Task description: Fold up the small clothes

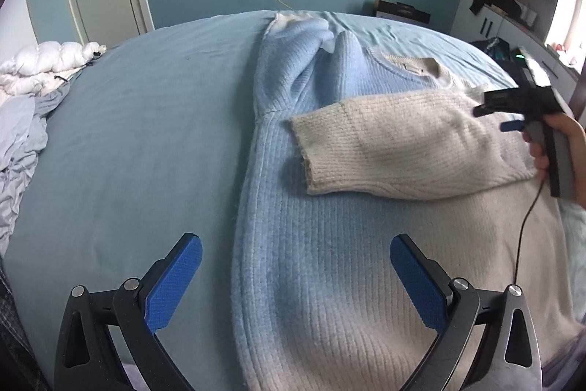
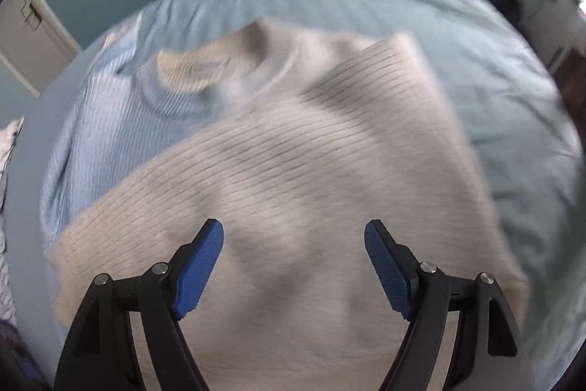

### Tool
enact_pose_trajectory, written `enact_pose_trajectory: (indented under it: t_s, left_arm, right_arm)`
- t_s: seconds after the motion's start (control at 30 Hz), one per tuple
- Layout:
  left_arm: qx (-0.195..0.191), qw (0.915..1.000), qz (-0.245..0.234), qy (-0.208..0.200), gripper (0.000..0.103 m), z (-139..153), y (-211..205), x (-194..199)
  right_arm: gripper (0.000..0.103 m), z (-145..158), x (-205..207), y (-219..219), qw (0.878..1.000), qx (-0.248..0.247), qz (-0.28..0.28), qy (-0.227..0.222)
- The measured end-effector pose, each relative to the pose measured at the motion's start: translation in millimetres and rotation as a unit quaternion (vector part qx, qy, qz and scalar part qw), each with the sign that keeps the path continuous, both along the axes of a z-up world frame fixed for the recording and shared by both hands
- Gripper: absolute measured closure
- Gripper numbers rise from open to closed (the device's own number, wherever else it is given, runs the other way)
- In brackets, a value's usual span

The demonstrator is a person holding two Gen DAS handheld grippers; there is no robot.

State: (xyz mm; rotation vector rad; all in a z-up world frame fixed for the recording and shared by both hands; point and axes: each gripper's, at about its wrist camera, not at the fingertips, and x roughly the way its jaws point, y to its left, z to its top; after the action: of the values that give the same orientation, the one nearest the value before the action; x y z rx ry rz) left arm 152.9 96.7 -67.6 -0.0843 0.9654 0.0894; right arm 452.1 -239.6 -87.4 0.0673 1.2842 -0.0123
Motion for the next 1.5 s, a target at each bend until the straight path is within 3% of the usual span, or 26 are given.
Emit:
enact_pose_trajectory:
  t_s: [0.07, 0.1, 0.17, 0.23, 0.33, 0.53, 0.7, 0.77, 0.87, 1.03, 1.13, 1.23, 1.33, 1.5]
  left_arm:
    - [0.000, 1.0000, 0.001, 0.001, 0.000, -1, 0, -1]
    - [-0.003, 1.0000, 0.002, 0.001, 0.000, 0, 1, -1]
    - [-0.007, 1.0000, 0.001, 0.000, 0.000, 1, 1, -2]
    - [-0.007, 1.0000, -0.001, -0.002, 0.000, 2, 0, -3]
    - [-0.011, 0.9999, -0.003, -0.003, 0.000, 3, 1, -3]
    - [-0.011, 0.9999, -0.005, 0.003, 0.000, 0, 1, 0]
    - [-0.003, 0.9998, -0.011, 0.014, 0.000, -8, -2, 2]
    - [-0.002, 0.9997, -0.014, 0.018, 0.000, -11, -5, 4]
    - [0.007, 0.9994, -0.022, 0.025, 0.000, -16, -10, 7]
    - [0.022, 0.9985, -0.033, 0.037, 0.000, -26, -19, 14]
    - [0.031, 0.9982, -0.033, 0.039, 0.000, -31, -23, 19]
    - [0.043, 0.9975, -0.035, 0.045, 0.000, -35, -23, 22]
    - [0.038, 0.9977, -0.032, 0.047, 0.000, -36, -21, 23]
    - [0.032, 0.9983, -0.027, 0.040, 0.000, -30, -18, 23]
  right_arm:
    - [0.026, -26, 1, 3, 0.999, -0.020, -0.005, 0.029]
    - [0.020, -33, 0, 4, 0.999, -0.026, -0.009, 0.025]
    - [0.019, -30, -3, 11, 0.999, -0.051, -0.005, 0.009]
    - [0.019, -14, -1, 15, 0.998, -0.054, 0.001, -0.011]
    - [0.019, 28, 6, -11, 0.994, -0.009, -0.038, -0.098]
    - [0.019, 13, 68, -81, 0.987, -0.018, -0.154, -0.043]
    - [0.019, -9, 89, -106, 0.984, 0.031, -0.174, -0.021]
    - [0.019, -29, 91, -107, 0.986, 0.018, -0.165, 0.001]
    - [0.022, -33, 100, -108, 0.982, -0.037, -0.181, -0.026]
    - [0.021, -51, 109, -130, 0.971, -0.018, -0.234, -0.042]
    - [0.011, -56, 117, -129, 0.973, -0.036, -0.225, -0.044]
    - [0.011, -49, 113, -143, 0.976, 0.029, -0.211, -0.049]
    - [0.011, -30, 78, -159, 0.976, 0.066, -0.196, -0.070]
    - [0.011, -13, -4, -167, 0.989, 0.022, -0.140, -0.049]
